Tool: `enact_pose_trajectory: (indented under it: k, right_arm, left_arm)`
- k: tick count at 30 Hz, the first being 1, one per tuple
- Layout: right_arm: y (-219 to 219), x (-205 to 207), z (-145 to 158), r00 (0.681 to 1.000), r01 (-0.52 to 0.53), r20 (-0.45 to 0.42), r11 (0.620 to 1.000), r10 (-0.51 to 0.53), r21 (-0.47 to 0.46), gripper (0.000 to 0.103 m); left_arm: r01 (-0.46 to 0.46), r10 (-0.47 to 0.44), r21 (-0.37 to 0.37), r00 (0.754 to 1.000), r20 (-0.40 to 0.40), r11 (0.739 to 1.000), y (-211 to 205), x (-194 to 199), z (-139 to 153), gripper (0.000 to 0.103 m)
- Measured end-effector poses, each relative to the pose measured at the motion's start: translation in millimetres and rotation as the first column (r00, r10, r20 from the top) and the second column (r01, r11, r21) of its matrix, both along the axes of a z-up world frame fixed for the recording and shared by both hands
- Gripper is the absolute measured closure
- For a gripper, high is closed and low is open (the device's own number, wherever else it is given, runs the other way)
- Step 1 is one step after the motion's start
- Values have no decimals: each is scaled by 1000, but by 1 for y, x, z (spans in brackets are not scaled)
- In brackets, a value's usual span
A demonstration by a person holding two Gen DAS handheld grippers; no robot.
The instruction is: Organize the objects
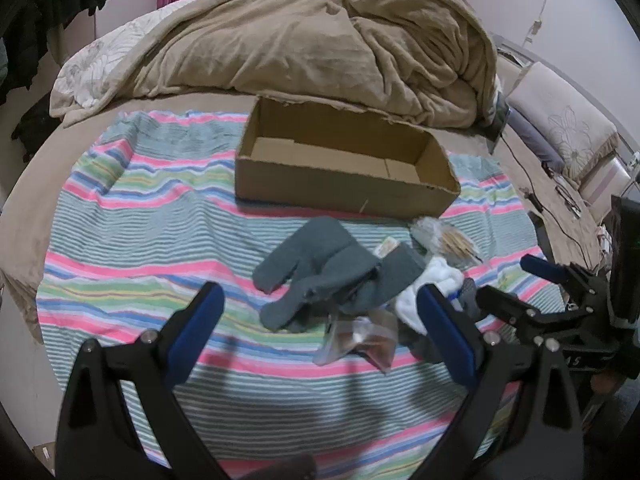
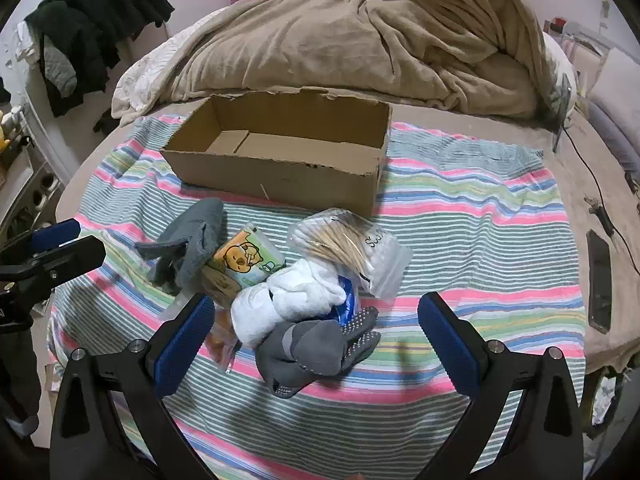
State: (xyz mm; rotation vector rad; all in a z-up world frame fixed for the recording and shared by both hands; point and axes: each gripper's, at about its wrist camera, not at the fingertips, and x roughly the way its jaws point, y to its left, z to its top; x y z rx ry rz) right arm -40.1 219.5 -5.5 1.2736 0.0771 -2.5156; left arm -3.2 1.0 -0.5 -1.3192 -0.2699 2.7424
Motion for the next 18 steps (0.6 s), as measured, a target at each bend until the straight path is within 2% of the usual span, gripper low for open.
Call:
enact_pose_trajectory:
  k: [18]
  right_arm:
    - [0, 1, 0, 1000, -2, -4, 1000, 2, -4, 0]
  left_arm:
    - [1, -1, 1, 1000, 4, 1000, 2, 1, 0, 5]
